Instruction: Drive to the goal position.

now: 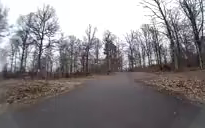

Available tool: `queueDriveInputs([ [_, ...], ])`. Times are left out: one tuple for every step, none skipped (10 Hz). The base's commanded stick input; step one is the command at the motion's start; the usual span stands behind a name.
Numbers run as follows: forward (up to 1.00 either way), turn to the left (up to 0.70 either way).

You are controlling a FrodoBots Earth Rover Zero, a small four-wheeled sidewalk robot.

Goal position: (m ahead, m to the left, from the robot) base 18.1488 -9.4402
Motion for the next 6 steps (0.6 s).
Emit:
queueDriveInputs([
  [1.0, 0.0],
  [1.0, 0.0],
  [1.0, 0.0],
  [1.0, 0.0],
  [1.0, 0.0],
  [1.0, 0.0],
])
